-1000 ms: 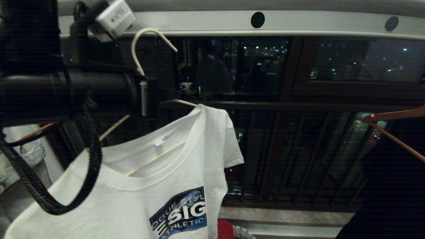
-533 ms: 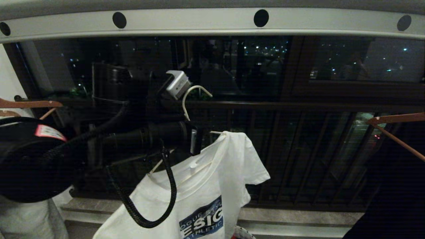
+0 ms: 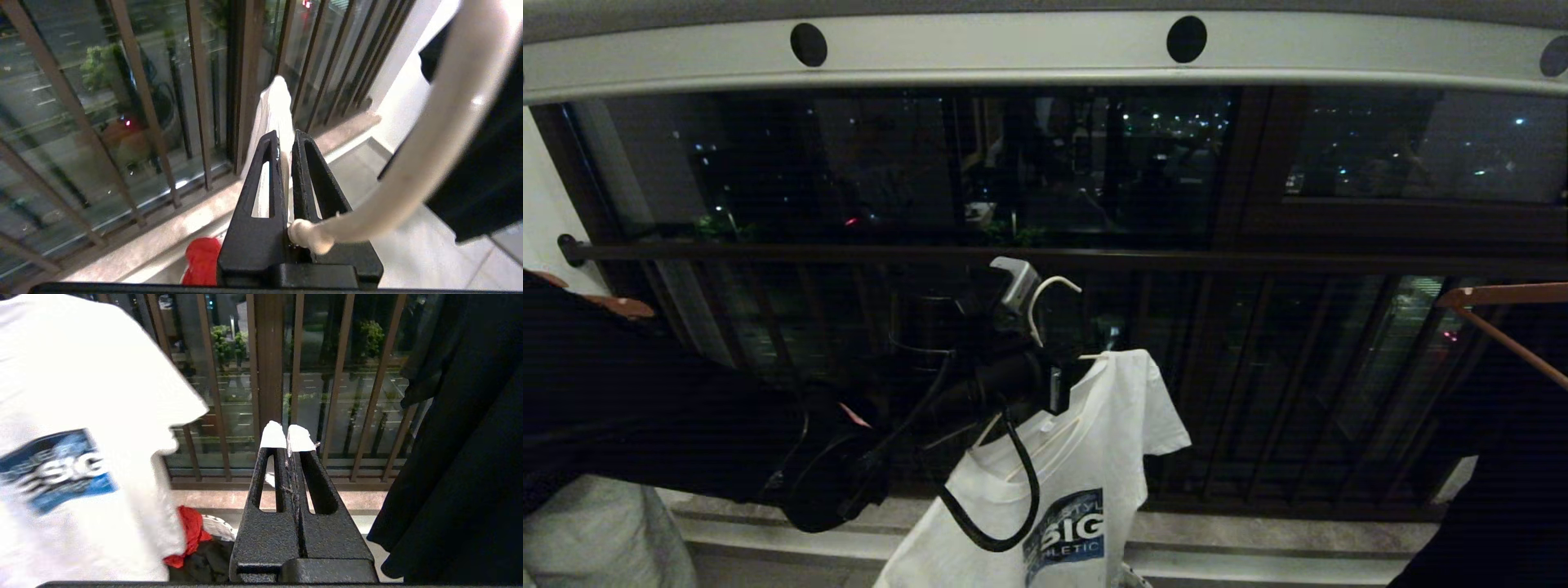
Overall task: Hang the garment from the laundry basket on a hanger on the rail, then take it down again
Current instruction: Take the clothes off the clothes rack
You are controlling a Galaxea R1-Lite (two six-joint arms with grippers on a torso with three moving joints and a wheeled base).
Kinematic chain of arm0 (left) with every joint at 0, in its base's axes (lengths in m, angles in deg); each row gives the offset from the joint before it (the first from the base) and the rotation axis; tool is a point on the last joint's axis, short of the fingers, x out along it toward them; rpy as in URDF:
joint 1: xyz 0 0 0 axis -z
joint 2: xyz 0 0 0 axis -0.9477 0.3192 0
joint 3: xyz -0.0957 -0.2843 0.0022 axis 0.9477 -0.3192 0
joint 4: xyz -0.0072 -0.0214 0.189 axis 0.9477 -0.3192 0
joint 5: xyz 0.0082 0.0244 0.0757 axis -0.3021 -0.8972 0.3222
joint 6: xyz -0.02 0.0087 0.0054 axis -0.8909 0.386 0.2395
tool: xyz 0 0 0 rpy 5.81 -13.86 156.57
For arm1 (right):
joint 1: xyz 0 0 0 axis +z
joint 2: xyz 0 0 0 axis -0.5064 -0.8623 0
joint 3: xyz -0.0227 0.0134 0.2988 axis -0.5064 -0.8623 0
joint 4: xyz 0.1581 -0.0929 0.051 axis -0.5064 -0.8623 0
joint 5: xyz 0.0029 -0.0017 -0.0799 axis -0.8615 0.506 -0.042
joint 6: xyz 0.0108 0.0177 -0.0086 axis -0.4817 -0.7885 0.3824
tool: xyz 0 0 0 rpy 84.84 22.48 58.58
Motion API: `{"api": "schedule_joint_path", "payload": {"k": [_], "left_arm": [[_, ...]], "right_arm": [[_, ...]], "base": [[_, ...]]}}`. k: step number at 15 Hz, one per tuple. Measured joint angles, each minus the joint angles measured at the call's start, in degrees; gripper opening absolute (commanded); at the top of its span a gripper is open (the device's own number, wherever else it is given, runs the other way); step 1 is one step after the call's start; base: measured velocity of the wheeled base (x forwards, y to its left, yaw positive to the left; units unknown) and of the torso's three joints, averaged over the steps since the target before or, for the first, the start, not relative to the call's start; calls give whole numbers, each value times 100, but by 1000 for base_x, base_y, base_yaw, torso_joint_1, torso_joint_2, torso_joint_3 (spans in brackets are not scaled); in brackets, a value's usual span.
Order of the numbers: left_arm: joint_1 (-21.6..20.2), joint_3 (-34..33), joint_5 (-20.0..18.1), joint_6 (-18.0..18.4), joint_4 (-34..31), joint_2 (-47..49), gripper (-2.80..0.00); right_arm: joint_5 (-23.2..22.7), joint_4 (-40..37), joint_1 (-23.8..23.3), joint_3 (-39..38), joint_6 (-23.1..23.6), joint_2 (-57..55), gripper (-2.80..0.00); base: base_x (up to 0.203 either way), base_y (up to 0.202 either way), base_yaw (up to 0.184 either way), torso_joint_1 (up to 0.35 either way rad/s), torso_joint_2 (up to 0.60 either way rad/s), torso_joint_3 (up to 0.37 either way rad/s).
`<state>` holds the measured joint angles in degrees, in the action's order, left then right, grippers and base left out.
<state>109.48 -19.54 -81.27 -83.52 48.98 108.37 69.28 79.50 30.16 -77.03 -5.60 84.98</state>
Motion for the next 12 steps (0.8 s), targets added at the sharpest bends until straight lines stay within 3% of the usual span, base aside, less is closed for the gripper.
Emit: {"api": "schedule_joint_path", "payload": {"k": [3,6,9,12], "left_arm": [[-3,269,22,-44,55,406,-280],[-39,389,26,-126,50,607,-280],[-62,441,41,-145,45,629,-280],[-107,530,45,-225,44,625,-280]], "right_arm": [[12,-101,0,160,0,-5,-280],[-236,-366,27,1009,-1,-427,-280],[-852,-317,49,1748,1,-1684,-280],[-1507,209,81,2273,-14,-3549,-280]], "base": [[0,0,0,0,0,0],[0,0,0,0,0,0],[0,0,0,0,0,0],[0,0,0,0,0,0]]}}
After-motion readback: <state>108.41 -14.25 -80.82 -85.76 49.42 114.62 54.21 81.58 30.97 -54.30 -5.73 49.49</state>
